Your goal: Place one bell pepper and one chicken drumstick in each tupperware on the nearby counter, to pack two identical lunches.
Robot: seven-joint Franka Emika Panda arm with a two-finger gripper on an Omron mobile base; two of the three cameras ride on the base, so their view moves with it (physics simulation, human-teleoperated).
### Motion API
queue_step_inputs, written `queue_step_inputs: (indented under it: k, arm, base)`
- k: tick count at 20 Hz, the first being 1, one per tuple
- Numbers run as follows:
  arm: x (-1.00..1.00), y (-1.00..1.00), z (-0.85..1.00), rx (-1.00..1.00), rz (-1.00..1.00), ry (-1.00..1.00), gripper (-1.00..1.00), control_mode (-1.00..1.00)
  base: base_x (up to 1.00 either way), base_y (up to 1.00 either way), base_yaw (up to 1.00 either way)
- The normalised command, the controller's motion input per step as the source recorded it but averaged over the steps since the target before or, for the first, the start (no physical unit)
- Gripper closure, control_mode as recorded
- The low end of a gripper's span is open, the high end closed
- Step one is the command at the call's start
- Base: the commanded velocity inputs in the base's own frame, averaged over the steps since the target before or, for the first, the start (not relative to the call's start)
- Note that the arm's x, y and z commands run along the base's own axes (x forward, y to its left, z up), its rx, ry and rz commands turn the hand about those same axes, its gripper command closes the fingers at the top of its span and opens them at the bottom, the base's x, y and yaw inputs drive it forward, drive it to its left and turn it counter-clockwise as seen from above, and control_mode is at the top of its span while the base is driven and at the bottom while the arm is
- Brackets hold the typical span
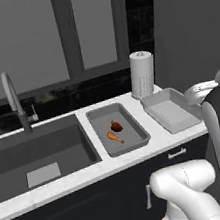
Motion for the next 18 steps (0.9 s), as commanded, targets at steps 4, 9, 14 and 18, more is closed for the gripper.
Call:
queue_step_inputs:
  k: [4,9,14,18]
  arm:
    - [0.0,0.0,0.0,0.0,0.0,0.0,1.0,1.0]
    - [0.0,0.0,0.0,0.0,0.0,0.0,1.0,1.0]
    - [0.52,-0.01,-0.04,0.0,-0.04,0.12,1.0,-1.0]
    - [0.96,0.0,-0.57,0.0,0.0,0.12,1.0,-1.0]
  base:
    - [0.62,0.0,-0.28]
    - [0.67,0.0,-0.3]
    - [0.3,0.0,-0.1]
    - [0.0,0.0,0.0]
